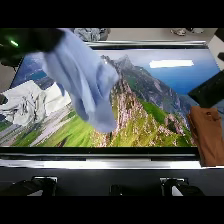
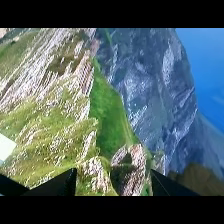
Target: Fold the shirts.
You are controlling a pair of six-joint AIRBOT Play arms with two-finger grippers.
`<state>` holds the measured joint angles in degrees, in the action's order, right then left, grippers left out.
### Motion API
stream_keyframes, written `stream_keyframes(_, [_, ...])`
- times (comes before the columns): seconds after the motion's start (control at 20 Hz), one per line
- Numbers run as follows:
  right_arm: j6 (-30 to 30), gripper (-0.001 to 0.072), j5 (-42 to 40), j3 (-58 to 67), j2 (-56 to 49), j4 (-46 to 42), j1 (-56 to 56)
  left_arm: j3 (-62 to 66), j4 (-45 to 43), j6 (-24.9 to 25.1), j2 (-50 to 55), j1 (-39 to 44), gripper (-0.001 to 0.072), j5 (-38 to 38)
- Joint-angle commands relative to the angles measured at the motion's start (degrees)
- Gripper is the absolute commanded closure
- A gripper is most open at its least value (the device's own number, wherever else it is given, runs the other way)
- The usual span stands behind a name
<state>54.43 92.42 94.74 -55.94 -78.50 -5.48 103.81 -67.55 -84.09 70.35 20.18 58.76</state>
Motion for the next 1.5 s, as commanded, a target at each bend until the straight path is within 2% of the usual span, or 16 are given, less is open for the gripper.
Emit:
stream_keyframes(0.0, [0.8,0.0148,8.5,-0.1,1.4,-3.7,0.0,-12.2,0.1,1.2,2.8,9.5,0.0678,3.3])
stream_keyframes(0.15, [0.8,0.0150,6.6,-0.1,0.0,-4.3,0.0,-20.3,1.6,1.2,9.7,19.1,0.0678,-0.8])
stream_keyframes(0.25, [0.9,0.0151,5.7,-0.1,-1.7,-4.3,0.0,-20.9,2.7,0.9,16.1,25.2,0.0676,-1.1])
stream_keyframes(0.3, [0.8,0.0151,5.3,-0.1,-2.8,-4.3,0.0,-20.7,2.6,1.0,18.8,27.6,0.0569,-1.6])
stream_keyframes(0.35, [0.8,0.0153,5.1,-0.1,-4.0,-4.3,0.0,-19.9,2.6,1.0,20.5,28.7,0.0168,-1.0])
stream_keyframes(0.4, [0.8,0.0160,5.2,-0.1,-5.3,-4.3,0.0,-18.3,0.7,0.5,21.3,28.5,-0.0013,1.1])
stream_keyframes(0.45, [0.8,0.0160,6.0,-0.1,-6.7,-4.2,0.0,-16.3,-4.6,-0.5,21.0,27.5,-0.0013,4.1])
stream_keyframes(0.55, [-0.6,0.0156,9.5,-0.1,-10.1,-2.4,0.0,-11.1,-20.6,-2.4,19.0,22.5,-0.0013,12.4])
stream_keyframes(0.65, [0.6,0.0155,9.0,-1.1,-13.0,2.4,0.0,-9.2,-28.0,-2.5,16.3,15.1,-0.0013,17.7])
stream_keyframes(0.8, [0.9,0.0134,7.0,-9.9,-14.2,15.1,0.1,-12.4,-23.1,-5.0,14.1,1.3,-0.0013,23.2])
stream_keyframes(0.9, [-0.1,0.0037,6.0,-18.1,-13.9,16.6,0.1,-19.8,-16.7,-4.6,13.6,-5.2,-0.0013,23.2])
stream_keyframes(0.95, [-0.7,0.0034,6.0,-22.0,-13.9,16.6,0.1,-24.4,-13.7,-3.2,13.6,-7.3,-0.0013,22.4])
stream_keyframes(1.1, [-2.4,0.0032,4.2,-31.3,-13.9,18.7,0.1,-36.0,-8.6,0.6,13.7,-8.5,-0.0013,16.9])
stream_keyframes(1.2, [-3.2,0.0022,1.2,-36.0,-13.9,19.7,0.1,-40.8,-6.9,0.7,13.8,-7.6,-0.0013,11.9])
stream_keyframes(1.45, [-6.7,0.0004,-0.7,-42.3,-13.9,20.0,0.1,-42.8,-5.9,1.9,14.0,-6.9,-0.0013,3.6])
